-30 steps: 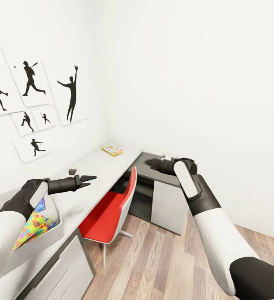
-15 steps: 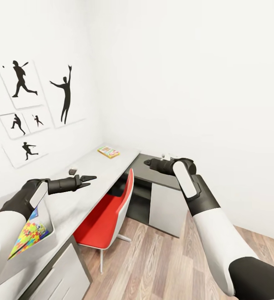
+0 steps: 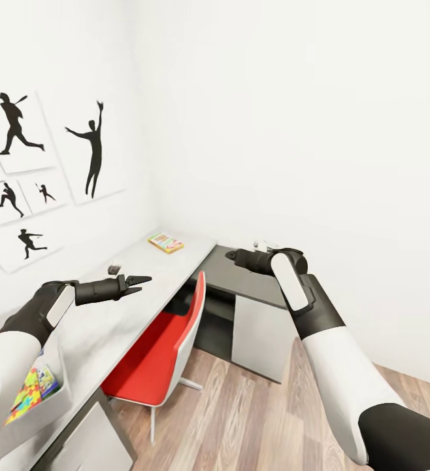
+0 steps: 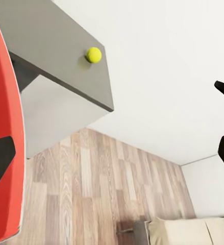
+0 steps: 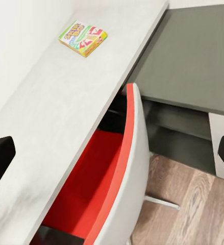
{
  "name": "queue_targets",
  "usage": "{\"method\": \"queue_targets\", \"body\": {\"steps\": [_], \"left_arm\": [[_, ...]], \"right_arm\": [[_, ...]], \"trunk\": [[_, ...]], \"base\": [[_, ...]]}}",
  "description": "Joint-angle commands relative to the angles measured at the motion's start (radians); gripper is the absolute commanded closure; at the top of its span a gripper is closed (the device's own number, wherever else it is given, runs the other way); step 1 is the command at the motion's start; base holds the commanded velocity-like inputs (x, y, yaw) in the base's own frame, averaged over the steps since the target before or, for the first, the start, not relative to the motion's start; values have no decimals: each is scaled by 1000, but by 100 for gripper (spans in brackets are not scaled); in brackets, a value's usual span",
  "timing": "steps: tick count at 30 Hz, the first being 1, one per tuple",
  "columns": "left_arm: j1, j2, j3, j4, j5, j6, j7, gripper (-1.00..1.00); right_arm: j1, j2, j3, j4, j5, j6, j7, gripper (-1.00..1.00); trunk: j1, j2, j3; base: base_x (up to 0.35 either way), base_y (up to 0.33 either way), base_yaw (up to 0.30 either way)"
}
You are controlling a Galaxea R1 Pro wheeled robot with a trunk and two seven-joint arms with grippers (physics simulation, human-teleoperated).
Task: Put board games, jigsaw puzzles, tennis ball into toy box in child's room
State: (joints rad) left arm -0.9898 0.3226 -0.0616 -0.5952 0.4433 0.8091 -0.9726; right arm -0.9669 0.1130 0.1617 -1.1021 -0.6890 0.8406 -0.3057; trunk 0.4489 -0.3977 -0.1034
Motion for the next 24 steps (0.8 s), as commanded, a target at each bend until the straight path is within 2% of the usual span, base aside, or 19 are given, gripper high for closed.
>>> {"method": "queue_targets", "body": {"steps": [1,9,24], "left_arm": [[-1,1,-4,0,6,5,0,-100],[-1,1,-5,0,6,5,0,-100],[-1,1,-5,0,5,5,1,-100]], "right_arm": [[-1,0,1,-1,-10,2,-10,-100],[-1,2,0,9,-10,2,-13,-100],[-1,1,0,14,-10,1,-14,-100]], "trunk": [[1,-2,-2],[1,-2,-9],[1,-2,-31]], "base": [[229,-144,0],[246,-63,32],[252,-67,89]]}}
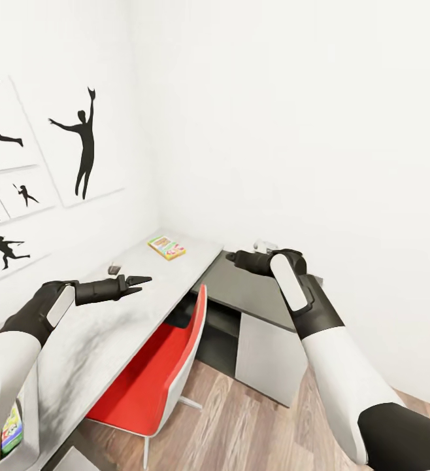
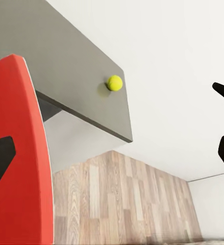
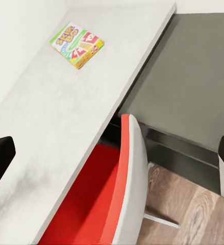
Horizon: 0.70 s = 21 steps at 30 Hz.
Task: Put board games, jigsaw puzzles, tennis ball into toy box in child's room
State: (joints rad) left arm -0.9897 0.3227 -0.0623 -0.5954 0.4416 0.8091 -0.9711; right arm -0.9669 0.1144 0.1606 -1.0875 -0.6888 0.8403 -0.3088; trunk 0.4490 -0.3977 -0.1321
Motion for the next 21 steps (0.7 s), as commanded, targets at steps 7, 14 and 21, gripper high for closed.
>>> {"method": "queue_targets", "body": {"steps": [7,14,21], "left_arm": [[-1,1,-5,0,5,5,0,-100],[-1,1,-5,1,6,4,0,-100],[-1,1,-5,1,7,4,0,-100]], "right_arm": [[-1,1,2,-1,-9,2,-10,-100],[-1,-2,2,-2,-8,2,-10,-100],[-1,0,3,-2,-7,2,-10,-100]], "trunk": [[1,-2,-7],[1,-2,-7],[1,-2,-7]], "base": [[220,-144,44],[35,-29,2],[2,-10,7]]}}
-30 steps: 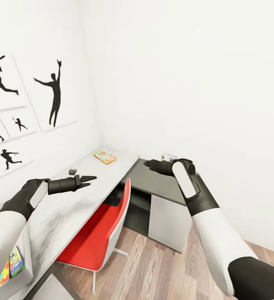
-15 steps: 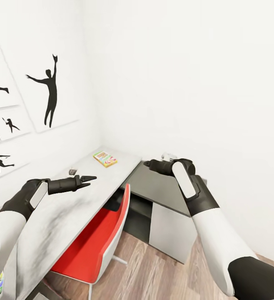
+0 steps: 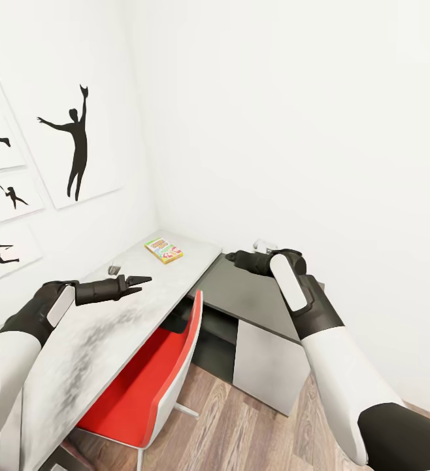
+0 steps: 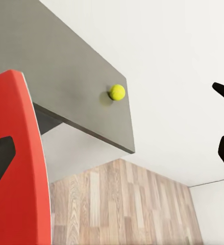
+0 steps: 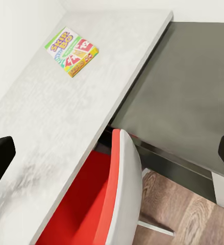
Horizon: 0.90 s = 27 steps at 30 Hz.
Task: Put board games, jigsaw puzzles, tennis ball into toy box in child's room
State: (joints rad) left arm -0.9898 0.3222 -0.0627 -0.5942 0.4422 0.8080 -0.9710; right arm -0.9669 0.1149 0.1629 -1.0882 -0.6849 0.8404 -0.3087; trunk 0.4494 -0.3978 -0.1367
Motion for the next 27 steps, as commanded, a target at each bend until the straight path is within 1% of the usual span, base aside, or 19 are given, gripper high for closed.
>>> {"method": "queue_targets", "body": {"steps": [1,7,11,27], "left_arm": [[-1,1,-5,0,6,5,0,-100],[-1,0,-5,0,6,6,0,-100],[-1,0,-5,0,6,6,0,-100],[-1,0,-5,0,6,6,0,-100]], "right_arm": [[-1,0,1,-1,-10,2,-10,-100],[-1,0,1,-1,-11,2,-10,-100],[-1,-1,1,0,-11,2,-10,-100],[-1,-3,1,1,-13,2,-10,-100]], "trunk": [[1,-2,-2],[1,-2,-2],[1,-2,-2],[1,-2,-8]], "base": [[0,-95,104],[8,-191,202],[91,-197,259],[184,-181,271]]}}
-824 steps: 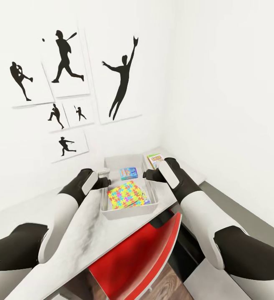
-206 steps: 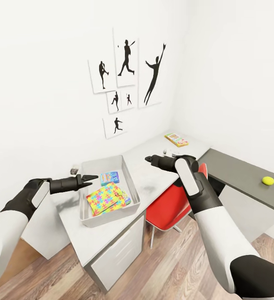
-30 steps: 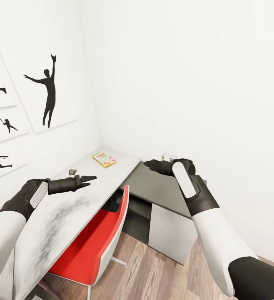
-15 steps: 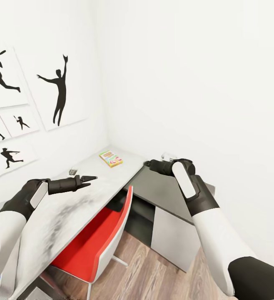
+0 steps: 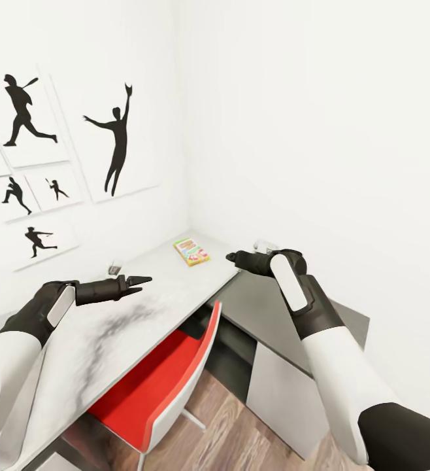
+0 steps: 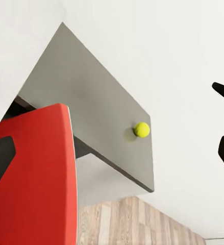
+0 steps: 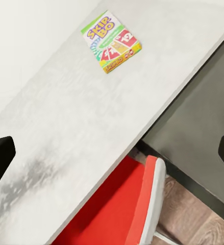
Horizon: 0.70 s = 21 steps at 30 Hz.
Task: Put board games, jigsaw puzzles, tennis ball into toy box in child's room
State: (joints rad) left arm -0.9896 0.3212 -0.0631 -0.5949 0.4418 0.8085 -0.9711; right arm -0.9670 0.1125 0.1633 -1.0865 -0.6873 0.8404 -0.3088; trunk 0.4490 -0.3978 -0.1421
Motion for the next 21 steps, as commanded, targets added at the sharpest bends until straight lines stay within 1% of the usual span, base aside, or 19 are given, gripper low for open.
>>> {"method": "queue_targets", "body": {"steps": [1,14,17,21], "left_arm": [[-1,1,-4,1,6,6,0,-100],[-1,1,-4,0,7,6,0,-100],[-1,1,-4,0,8,5,0,-100],[-1,1,-4,0,8,6,0,-100]], "right_arm": [[-1,0,1,-1,-11,2,-10,-100],[-1,0,1,-1,-11,1,-10,-100],[-1,0,1,-1,-11,1,-9,-100],[-1,0,1,-1,-11,1,-9,-100]], "trunk": [[1,-2,-3],[1,-2,-10],[1,-2,-11],[1,-2,-12]], "base": [[174,-137,272],[147,-131,264],[134,-127,120],[109,-74,38]]}}
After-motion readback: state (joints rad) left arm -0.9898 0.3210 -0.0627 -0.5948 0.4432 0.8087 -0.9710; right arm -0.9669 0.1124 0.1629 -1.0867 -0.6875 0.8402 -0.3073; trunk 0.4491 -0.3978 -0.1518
